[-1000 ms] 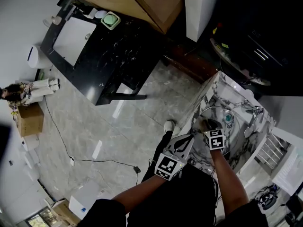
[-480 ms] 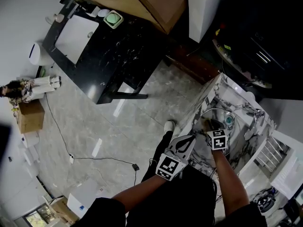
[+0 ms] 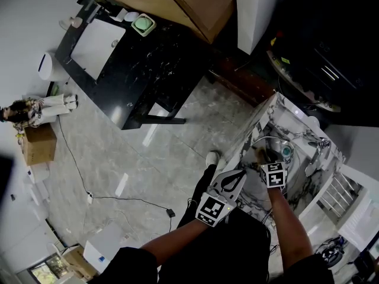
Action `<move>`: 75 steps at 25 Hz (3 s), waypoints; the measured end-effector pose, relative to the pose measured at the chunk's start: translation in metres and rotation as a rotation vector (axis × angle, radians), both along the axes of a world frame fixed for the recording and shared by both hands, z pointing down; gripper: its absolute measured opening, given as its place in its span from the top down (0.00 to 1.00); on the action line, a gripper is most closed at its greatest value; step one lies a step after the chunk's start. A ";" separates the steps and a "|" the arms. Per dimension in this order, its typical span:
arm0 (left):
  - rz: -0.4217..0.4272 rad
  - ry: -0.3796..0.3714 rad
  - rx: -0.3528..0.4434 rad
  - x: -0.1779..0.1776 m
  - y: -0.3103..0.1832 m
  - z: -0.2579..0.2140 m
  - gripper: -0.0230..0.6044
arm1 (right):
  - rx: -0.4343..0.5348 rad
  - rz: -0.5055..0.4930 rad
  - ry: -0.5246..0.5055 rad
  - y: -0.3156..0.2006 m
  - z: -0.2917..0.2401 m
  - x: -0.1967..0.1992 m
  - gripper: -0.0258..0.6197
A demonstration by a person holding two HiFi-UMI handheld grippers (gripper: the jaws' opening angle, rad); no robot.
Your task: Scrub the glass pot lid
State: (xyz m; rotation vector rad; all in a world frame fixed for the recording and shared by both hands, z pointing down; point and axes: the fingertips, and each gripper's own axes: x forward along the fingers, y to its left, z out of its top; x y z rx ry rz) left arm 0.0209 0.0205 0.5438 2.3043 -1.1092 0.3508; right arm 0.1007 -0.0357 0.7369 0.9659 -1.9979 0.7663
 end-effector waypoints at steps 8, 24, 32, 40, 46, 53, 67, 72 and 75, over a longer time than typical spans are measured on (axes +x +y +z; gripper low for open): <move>-0.031 -0.013 0.011 -0.001 0.000 -0.002 0.94 | 0.001 0.037 -0.001 -0.005 0.002 0.015 0.87; -0.018 -0.016 0.015 0.009 0.007 -0.004 0.94 | 0.017 0.115 0.023 -0.010 0.005 0.045 0.87; -0.007 -0.022 0.019 0.007 0.012 -0.007 0.94 | 0.021 0.171 0.050 -0.010 0.006 0.063 0.87; -0.010 -0.023 0.026 0.005 0.014 -0.010 0.94 | 0.037 0.212 0.071 -0.012 0.006 0.079 0.87; -0.002 -0.015 0.027 0.010 0.022 -0.012 0.94 | 0.032 0.255 0.090 -0.009 0.007 0.096 0.87; 0.030 0.002 0.043 0.024 0.030 -0.016 0.94 | 0.016 0.281 0.112 -0.002 0.007 0.108 0.87; 0.035 0.002 0.051 0.027 0.048 -0.021 0.94 | -0.005 0.291 0.143 0.019 0.006 0.129 0.87; 0.038 0.011 0.052 0.030 0.057 -0.023 0.94 | -0.002 0.271 0.180 0.029 0.005 0.137 0.87; 0.031 0.016 0.048 0.030 0.063 -0.025 0.94 | -0.005 0.292 0.160 0.034 0.006 0.142 0.87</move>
